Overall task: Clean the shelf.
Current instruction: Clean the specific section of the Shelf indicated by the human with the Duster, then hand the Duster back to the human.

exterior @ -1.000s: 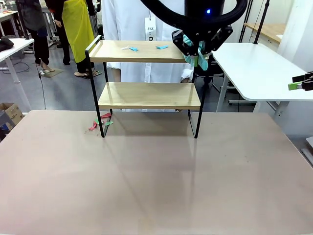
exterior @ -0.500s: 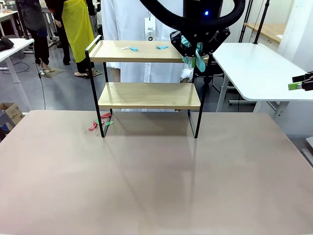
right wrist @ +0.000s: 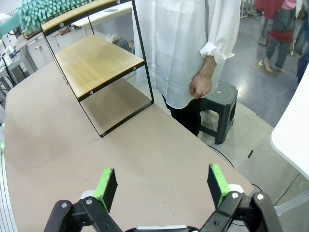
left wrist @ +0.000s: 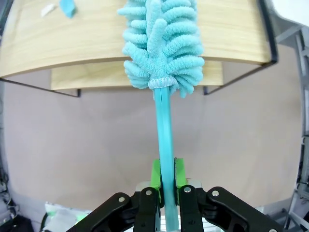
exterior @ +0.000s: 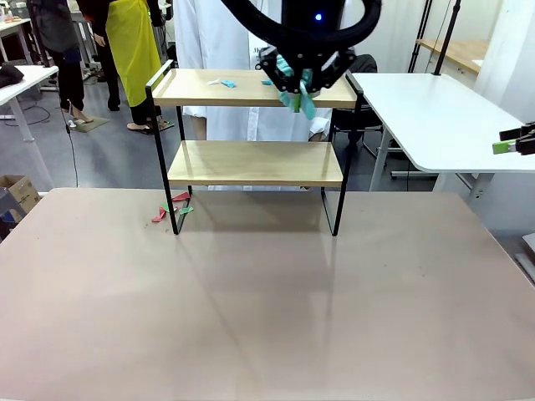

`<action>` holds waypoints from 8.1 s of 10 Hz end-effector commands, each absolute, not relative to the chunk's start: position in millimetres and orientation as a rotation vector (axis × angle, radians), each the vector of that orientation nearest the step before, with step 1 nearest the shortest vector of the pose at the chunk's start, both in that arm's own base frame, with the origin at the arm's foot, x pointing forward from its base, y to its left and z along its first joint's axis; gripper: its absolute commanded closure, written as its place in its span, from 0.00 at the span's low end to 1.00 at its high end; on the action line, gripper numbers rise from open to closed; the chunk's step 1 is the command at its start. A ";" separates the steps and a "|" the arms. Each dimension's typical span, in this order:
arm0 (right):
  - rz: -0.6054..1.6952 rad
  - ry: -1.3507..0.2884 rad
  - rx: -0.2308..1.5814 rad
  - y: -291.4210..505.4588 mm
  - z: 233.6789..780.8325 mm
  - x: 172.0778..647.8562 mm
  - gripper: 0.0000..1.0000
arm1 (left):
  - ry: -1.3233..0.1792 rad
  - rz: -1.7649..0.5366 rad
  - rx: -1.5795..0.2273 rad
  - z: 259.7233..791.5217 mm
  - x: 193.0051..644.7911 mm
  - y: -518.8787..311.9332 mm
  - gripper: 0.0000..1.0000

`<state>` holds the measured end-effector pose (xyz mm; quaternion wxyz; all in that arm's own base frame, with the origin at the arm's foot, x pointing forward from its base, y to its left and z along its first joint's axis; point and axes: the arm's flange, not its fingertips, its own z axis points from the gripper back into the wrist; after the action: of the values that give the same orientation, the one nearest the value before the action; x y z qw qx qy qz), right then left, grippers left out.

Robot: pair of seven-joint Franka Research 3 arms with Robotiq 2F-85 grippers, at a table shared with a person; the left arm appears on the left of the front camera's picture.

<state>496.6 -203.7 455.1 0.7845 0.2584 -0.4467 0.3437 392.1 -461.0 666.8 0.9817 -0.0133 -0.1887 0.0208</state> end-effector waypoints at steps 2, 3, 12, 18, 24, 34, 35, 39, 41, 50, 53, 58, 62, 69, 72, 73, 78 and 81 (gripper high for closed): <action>0.745 -0.967 0.557 -201.8 456.7 496.3 0.00 | -0.330 0.031 0.097 672.2 394.2 -426.7 0.87; 0.745 -0.967 0.557 -201.8 456.7 496.3 0.00 | -0.317 0.029 0.132 672.4 397.0 -419.2 0.87; 0.745 -0.967 0.557 -201.8 456.7 496.3 0.00 | -0.255 0.069 0.347 663.2 406.4 -316.3 0.87; 0.745 -0.967 0.557 -201.8 456.7 496.3 0.00 | -0.514 0.088 0.651 684.1 365.2 -311.3 0.87; 0.745 -0.967 0.557 -201.8 456.7 496.3 0.00 | -0.546 0.041 0.628 703.6 350.6 -326.0 0.87; 0.745 -0.967 0.557 -201.8 456.7 496.3 0.00 | -0.528 -0.569 0.021 735.1 279.7 -190.9 0.87; 0.745 -0.967 0.557 -201.8 456.7 496.3 0.00 | -0.481 -0.671 0.023 730.9 276.4 -183.5 0.87; 0.745 -0.967 0.557 -201.8 456.7 496.3 0.00 | -0.419 -1.079 -0.072 699.9 269.1 -177.5 0.87; 0.745 -0.967 0.557 -201.8 456.7 496.3 0.00 | -0.328 -1.213 -0.010 674.7 276.7 -183.3 0.87; 0.745 -0.967 0.557 -201.8 456.7 496.3 0.00 | 0.097 -1.345 0.156 569.5 309.9 -203.4 0.87; 0.745 -0.967 0.557 -201.8 456.7 496.3 0.00 | 0.097 -1.345 0.156 569.5 309.9 -203.4 0.87; 0.745 -0.967 0.557 -201.8 456.7 496.3 0.00 | 0.097 -1.345 0.156 569.5 309.9 -203.4 0.87; 0.745 -0.967 0.557 -201.8 456.7 496.3 0.00 | 0.097 -1.345 0.156 569.5 309.9 -203.4 0.87; 1.126 -0.926 0.898 -76.0 491.3 463.0 0.00 | -0.058 -1.538 -0.208 527.3 329.8 -147.9 0.87; 1.141 -0.976 1.143 -44.4 482.9 423.7 0.00 | -0.168 -1.511 -0.355 500.0 334.8 -134.3 0.87; 1.122 -0.992 1.179 -35.3 477.4 414.2 0.00 | -0.225 -1.484 -0.398 492.2 336.9 -131.4 0.87; 1.045 -1.213 1.175 13.0 443.2 382.0 0.00 | -0.416 -1.392 -0.455 471.1 338.6 -124.5 0.87; 1.063 -1.157 1.132 15.8 431.7 403.2 0.00 | -0.479 -1.436 -0.457 464.8 343.7 -121.6 0.87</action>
<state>391.9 21.6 429.3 0.5605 0.4968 -0.4935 0.4422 343.0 -125.1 472.7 0.7204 -0.1973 -0.1885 -0.6376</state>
